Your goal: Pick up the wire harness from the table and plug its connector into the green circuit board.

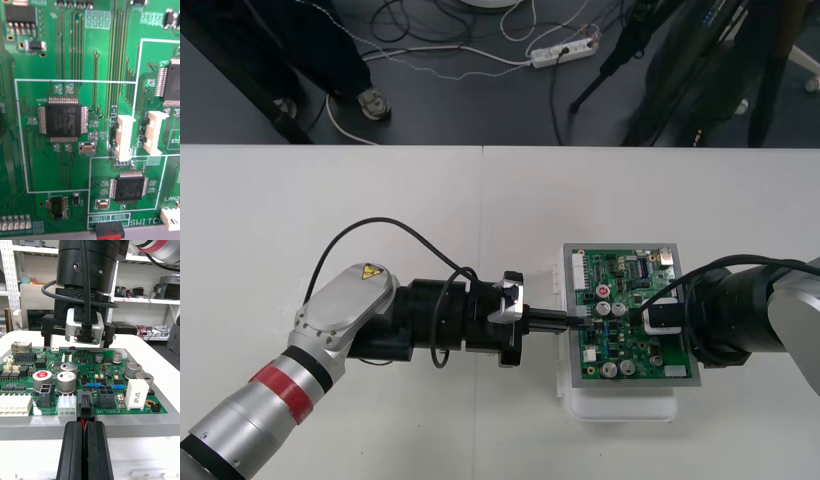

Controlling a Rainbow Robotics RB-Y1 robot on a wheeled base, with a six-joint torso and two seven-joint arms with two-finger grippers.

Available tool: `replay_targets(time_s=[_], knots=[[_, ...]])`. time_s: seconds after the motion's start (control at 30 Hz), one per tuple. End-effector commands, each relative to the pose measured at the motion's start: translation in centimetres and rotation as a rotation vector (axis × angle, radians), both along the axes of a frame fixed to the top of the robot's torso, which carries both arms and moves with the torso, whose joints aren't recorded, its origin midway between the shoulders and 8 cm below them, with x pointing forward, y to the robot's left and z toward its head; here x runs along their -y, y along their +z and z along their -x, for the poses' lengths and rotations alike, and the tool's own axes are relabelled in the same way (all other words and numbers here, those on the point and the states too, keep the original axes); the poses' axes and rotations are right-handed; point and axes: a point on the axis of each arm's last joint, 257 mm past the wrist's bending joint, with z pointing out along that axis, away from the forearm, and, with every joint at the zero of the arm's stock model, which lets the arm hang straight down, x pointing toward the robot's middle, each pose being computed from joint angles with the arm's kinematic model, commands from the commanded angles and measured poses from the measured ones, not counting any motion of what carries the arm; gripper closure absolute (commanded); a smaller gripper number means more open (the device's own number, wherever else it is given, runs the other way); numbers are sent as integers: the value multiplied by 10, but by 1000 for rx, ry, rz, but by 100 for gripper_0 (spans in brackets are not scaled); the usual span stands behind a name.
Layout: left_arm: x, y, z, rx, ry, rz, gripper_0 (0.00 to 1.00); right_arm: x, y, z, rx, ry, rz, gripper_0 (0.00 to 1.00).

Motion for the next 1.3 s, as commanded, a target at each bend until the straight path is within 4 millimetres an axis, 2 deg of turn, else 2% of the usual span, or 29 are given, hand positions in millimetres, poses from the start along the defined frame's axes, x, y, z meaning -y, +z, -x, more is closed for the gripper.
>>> replay_targets(time_s=[0.03, 0.77, 0.83, 0.87, 0.9, 0.93, 0.97, 1.0, 1.03, 1.13, 1.3], knots=[[34, 33, 2, 57, -15, 64, 100, -18, 8, 0, 17, -12, -40, 0], [22, 25, -2, 53, -4, 39, 99, -15, 10, -1, 21, -13, -32, 0], [21, 25, -2, 53, -5, 37, 90, -14, 10, -1, 21, -15, -31, 0], [21, 25, -2, 51, -2, 38, 81, -15, 10, -1, 21, -15, -33, 0], [21, 25, -2, 51, -2, 38, 81, -15, 10, -1, 21, -15, -33, 0], [21, 25, -2, 51, -2, 38, 69, -14, 9, -1, 20, -14, -30, 0], [21, 25, -3, 49, -2, 41, 52, -14, 9, -1, 20, -14, -32, 0], [21, 25, -3, 49, -2, 41, 52, -14, 9, -1, 20, -14, -32, 0], [20, 25, -3, 50, -1, 38, 38, -14, 10, -1, 20, -14, -32, 0], [16, 23, -5, 47, 5, 33, 33, -15, 10, -1, 20, -14, -34, 0], [10, 21, -8, 48, 12, 26, 32, -15, 9, -1, 19, -14, -33, 0]])
